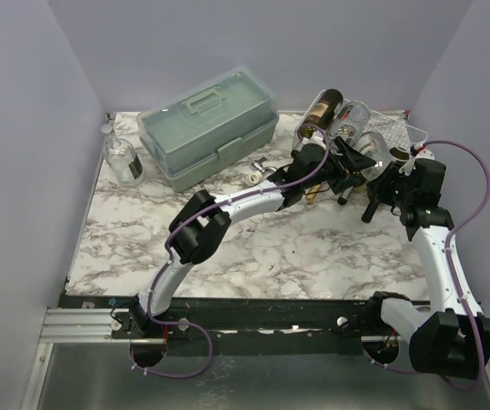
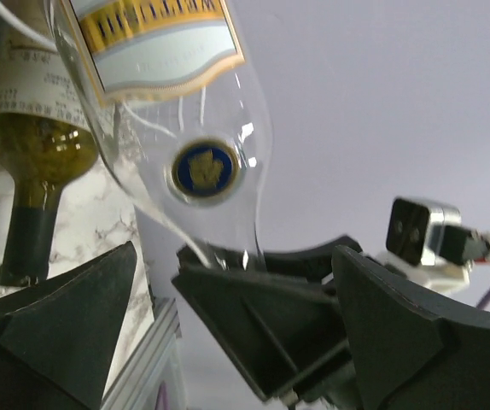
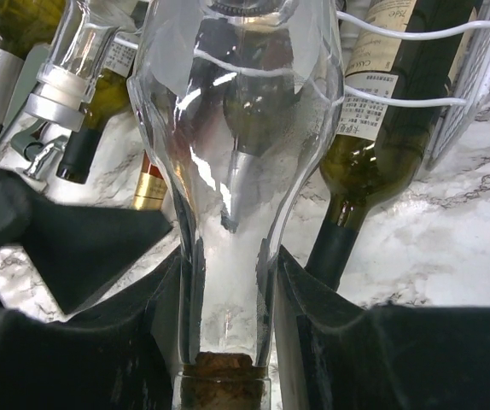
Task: Take the wine bottle off the wine rack
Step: Pick up the wine bottle from the wine rack.
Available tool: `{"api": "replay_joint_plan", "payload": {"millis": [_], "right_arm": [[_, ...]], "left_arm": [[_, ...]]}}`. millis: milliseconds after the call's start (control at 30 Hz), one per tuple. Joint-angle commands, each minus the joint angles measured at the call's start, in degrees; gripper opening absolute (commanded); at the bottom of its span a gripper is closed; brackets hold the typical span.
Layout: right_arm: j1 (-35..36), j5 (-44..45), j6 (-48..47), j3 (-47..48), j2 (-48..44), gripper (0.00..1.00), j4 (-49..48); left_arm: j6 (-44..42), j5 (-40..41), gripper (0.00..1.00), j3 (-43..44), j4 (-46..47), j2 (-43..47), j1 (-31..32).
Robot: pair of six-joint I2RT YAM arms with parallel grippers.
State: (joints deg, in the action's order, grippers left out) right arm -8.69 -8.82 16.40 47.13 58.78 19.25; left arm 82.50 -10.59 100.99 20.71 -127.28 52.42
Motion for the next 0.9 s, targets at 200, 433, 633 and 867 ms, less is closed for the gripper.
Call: {"api": "replay_joint_plan", "payload": {"millis": [200,433,633,867], "right_arm": [[0.04,0.30,-1.36,-0.43,-4.16,0.00,-2.20],[0.00,0.76,-2.47,-0.33,-5.94,0.00,-1.64],[0.00,0.74,-3.22,-0.60,-7.56,0.00,-0.36],[0.03,0.56,-4.77,-0.88,-7.79,0.00,0.75]], "left_arm": [[0.08,3.47,0.99,15.28,-9.49,-10.36,0.07],[-1.00,3.31,0.99,23.03,-12.77,-14.02,0.06],[-1.70,2.36,0.96,25.48,-13.50,-15.27,0.12],[-2.60,1.36,0.95,25.76,-13.50,-15.18,0.13]]}}
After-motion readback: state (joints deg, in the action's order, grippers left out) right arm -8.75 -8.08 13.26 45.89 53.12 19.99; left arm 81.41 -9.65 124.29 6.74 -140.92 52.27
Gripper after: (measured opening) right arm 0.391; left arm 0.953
